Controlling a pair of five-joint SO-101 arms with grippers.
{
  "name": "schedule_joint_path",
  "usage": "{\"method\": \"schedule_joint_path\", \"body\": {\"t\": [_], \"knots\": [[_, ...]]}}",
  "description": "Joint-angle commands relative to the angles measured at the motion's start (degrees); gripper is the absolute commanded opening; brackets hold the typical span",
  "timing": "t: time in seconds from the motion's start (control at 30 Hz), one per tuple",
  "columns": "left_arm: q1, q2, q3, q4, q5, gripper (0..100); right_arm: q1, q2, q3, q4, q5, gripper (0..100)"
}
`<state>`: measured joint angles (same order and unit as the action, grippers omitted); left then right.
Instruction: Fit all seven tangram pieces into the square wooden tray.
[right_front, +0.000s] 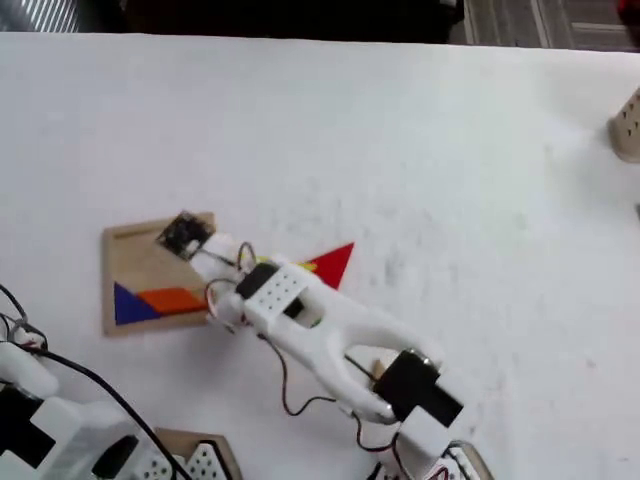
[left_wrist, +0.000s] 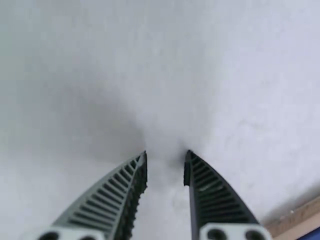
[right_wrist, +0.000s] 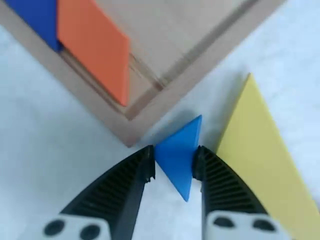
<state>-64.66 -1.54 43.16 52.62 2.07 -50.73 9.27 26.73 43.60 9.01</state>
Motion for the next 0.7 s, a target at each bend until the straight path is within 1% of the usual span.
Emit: {"method": "schedule_joint_path", "body": {"t": [0.0,0.27,0.4,0.43,0.6,0.67], "knots": [[0.22,0.48,-1.58,-1.85,-0.79,13,2.24,-0.57,-1.76,1.71,2.73,12.7],[0.22,0.48,-1.58,-1.85,-0.79,13,1.19,-0.57,-2.02,3.12,2.81,13.1],[0.22,0.48,-1.58,-1.85,-0.79,13,-1.45,-0.57,-2.02,3.21,2.29,20.8],[0.22,0.48,-1.58,-1.85,-0.79,13,-1.98,-0.57,-2.02,3.03,2.29,21.3],[0.22,0.48,-1.58,-1.85,-0.79,13,-2.07,-0.04,-3.16,1.98,2.20,18.0],[0.22,0.48,-1.58,-1.85,-0.79,13,-2.07,-0.04,-3.34,1.80,0.70,18.0]]}}
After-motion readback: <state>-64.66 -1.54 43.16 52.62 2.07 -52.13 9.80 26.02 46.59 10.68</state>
